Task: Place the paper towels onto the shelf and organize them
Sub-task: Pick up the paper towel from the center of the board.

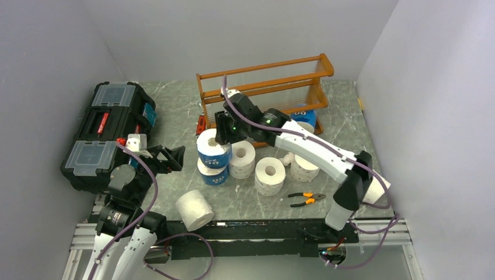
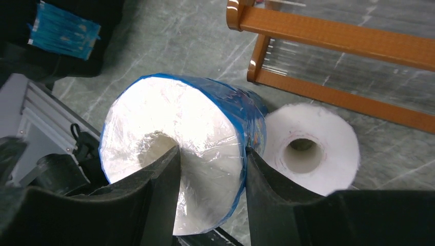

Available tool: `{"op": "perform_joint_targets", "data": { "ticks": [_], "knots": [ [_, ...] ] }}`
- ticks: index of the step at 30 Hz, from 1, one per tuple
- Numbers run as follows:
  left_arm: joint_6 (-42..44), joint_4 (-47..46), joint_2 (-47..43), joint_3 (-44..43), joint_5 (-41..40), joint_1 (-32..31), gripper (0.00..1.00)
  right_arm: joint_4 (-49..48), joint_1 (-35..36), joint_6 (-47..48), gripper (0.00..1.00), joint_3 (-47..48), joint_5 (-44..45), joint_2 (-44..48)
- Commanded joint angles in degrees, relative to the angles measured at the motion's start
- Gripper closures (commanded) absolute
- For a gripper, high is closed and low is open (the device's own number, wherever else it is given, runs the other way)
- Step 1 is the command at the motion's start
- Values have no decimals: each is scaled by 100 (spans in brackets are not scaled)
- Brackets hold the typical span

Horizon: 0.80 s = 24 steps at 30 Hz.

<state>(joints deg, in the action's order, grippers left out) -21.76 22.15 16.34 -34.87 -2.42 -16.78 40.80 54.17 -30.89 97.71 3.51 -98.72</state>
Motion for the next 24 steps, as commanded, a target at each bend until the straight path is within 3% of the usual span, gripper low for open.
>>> {"op": "perform_joint_targets", "data": {
  "ticks": [1, 5, 12, 24],
  "knots": [
    [14, -45, 10, -81, 31, -25, 1, -70, -129, -102, 68, 351, 179, 836],
    [14, -51, 25, -81, 69, -27, 1, 32, -617, -203, 69, 313, 251, 1337],
    [-4, -66, 12, -74, 119, -14, 1, -152, -2082, -396, 69, 14, 263, 2353],
    [-17, -51, 17, -70, 158, -69, 1, -435, -4263, -521, 69, 660, 692, 2227]
  ]
}}
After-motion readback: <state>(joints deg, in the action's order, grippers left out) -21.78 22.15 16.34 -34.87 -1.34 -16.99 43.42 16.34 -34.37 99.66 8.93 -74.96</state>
